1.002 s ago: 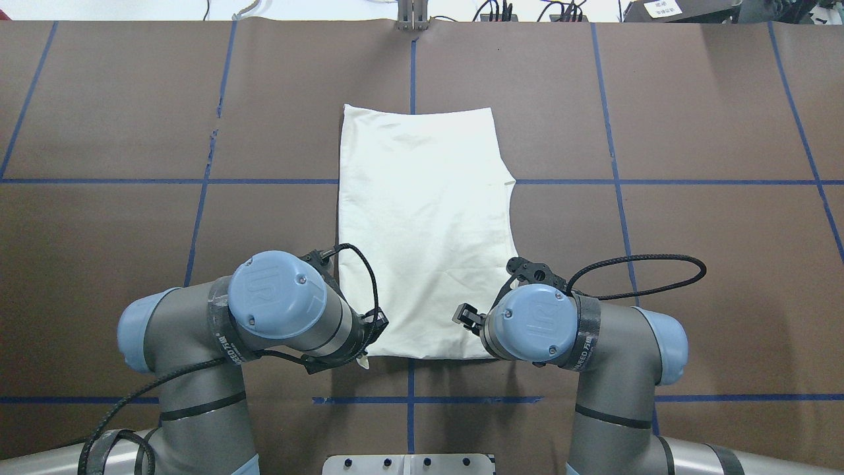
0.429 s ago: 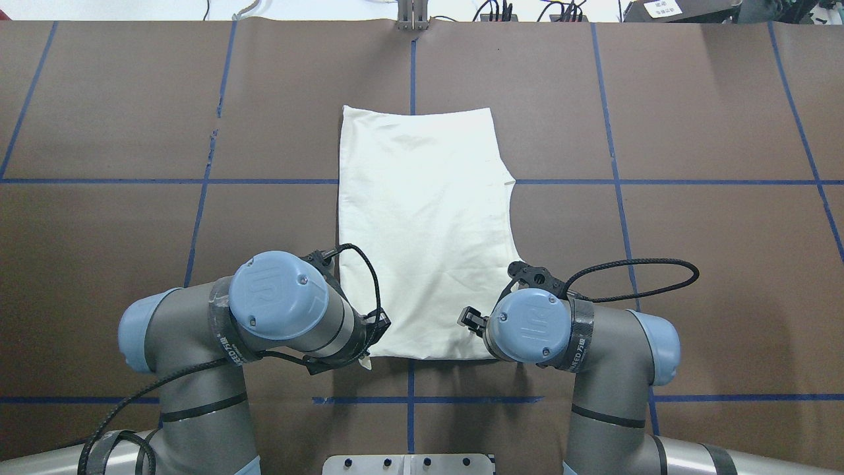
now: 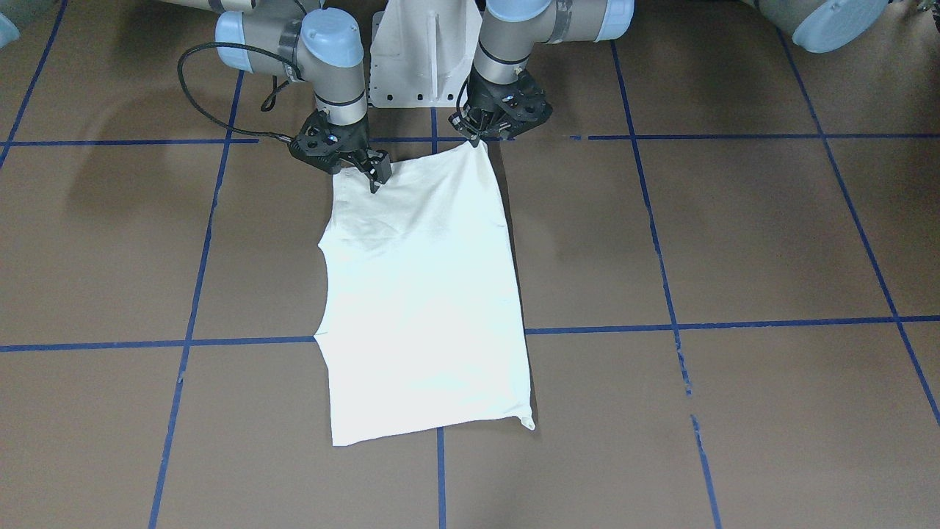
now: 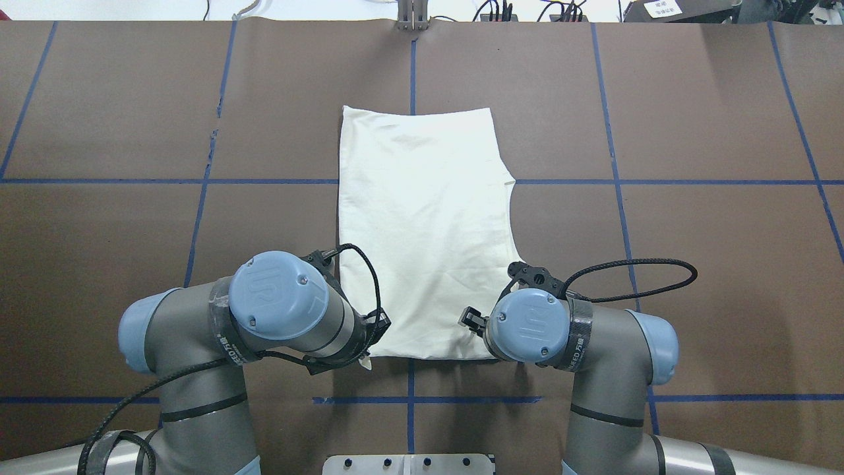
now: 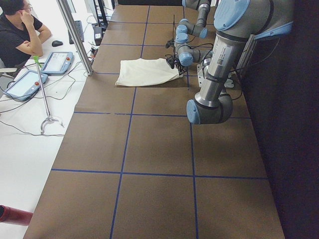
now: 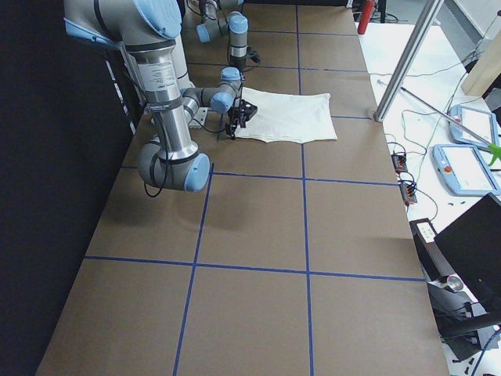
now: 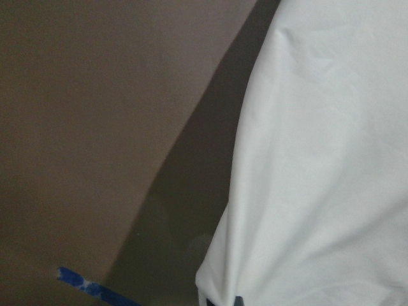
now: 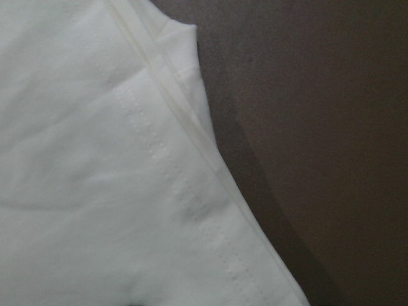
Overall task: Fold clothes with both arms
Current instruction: 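Grasp the two shirt corners nearest the robot with both grippers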
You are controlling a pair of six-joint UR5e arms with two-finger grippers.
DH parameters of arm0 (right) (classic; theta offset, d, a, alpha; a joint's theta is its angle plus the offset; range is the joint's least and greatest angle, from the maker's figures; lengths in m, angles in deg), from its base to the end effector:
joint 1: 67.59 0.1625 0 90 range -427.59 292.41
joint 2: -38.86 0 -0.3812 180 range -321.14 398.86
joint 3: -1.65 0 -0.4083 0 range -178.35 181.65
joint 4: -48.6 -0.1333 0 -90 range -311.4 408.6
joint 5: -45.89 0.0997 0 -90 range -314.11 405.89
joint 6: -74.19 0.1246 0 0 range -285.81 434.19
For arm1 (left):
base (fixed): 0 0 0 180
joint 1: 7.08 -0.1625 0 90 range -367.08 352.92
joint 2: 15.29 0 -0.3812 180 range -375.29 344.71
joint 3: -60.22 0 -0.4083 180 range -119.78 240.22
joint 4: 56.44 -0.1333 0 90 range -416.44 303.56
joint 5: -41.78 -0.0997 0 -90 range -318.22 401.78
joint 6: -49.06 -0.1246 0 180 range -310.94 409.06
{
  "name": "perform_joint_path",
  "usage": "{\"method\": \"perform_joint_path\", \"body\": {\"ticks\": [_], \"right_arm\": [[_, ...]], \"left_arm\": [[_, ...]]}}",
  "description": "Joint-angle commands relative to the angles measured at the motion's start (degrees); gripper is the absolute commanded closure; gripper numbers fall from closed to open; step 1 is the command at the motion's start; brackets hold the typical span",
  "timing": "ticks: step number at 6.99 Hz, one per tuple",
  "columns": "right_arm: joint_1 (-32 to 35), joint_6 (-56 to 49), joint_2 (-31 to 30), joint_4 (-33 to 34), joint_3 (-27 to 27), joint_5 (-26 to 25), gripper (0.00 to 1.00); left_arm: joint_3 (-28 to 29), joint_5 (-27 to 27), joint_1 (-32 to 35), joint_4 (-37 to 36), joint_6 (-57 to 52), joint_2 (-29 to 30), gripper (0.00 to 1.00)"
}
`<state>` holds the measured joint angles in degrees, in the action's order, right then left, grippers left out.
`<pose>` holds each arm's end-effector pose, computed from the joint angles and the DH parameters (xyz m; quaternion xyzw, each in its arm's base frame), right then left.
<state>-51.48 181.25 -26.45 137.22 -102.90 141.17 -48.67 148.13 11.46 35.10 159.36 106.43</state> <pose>-0.5733 -0.2924 0.2798 -0.0461 -0.3464 0.2521 0.9024 0.5520 -0.2887 0.1658 -0.1344 0.4331 -0.2367 0.8593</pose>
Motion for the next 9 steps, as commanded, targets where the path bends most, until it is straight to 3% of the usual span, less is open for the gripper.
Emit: {"method": "perform_joint_path", "body": {"ticks": [1,4,7,9], "right_arm": [[0.41,-0.44,0.27,0.06,-0.22,0.08,0.79],[1.11,-0.88,0.54,0.06,-0.48,0.43,0.95],[2.34,-1.15,2.46,-0.20,-1.01,0.61,1.00],[2.52,-1.15,1.59,-0.64,-4.69,1.48,1.00]], "left_arm": [[0.00,0.00,0.00,-0.04,0.00,0.00,1.00],[0.09,-0.09,0.00,0.05,0.00,0.26,1.00],[0.00,-0.09,0.00,0.14,0.00,0.35,1.00],[-1.13,-0.09,0.00,0.05,0.00,-0.08,1.00]]}}
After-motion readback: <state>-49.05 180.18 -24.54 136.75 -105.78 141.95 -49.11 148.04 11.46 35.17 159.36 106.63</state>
